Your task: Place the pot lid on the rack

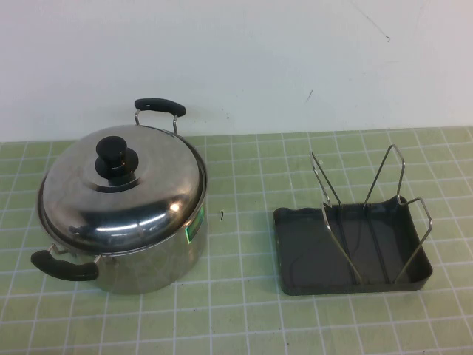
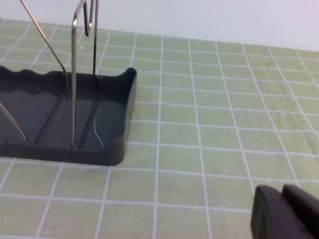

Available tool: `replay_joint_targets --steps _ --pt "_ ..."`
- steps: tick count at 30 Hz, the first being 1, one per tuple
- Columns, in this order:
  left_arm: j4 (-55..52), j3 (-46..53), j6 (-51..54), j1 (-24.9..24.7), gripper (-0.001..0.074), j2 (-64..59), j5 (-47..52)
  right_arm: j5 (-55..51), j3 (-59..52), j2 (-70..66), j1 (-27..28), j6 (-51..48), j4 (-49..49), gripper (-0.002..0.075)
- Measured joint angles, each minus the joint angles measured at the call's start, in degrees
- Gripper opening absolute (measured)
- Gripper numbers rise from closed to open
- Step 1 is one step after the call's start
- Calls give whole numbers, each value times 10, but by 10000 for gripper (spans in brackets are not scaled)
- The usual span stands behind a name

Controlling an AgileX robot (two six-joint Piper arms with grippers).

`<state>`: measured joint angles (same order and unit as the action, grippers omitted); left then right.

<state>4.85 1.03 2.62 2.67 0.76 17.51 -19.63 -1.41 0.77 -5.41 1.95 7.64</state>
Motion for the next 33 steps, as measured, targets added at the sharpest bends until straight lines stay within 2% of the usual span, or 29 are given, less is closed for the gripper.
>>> replay_joint_targets --steps 29,33 --pt "1 0 -1 0 -2 0 -1 0 0 0 0 0 0 29" --pt "103 1 -22 0 -2 0 -14 0 0 0 0 0 0 29"
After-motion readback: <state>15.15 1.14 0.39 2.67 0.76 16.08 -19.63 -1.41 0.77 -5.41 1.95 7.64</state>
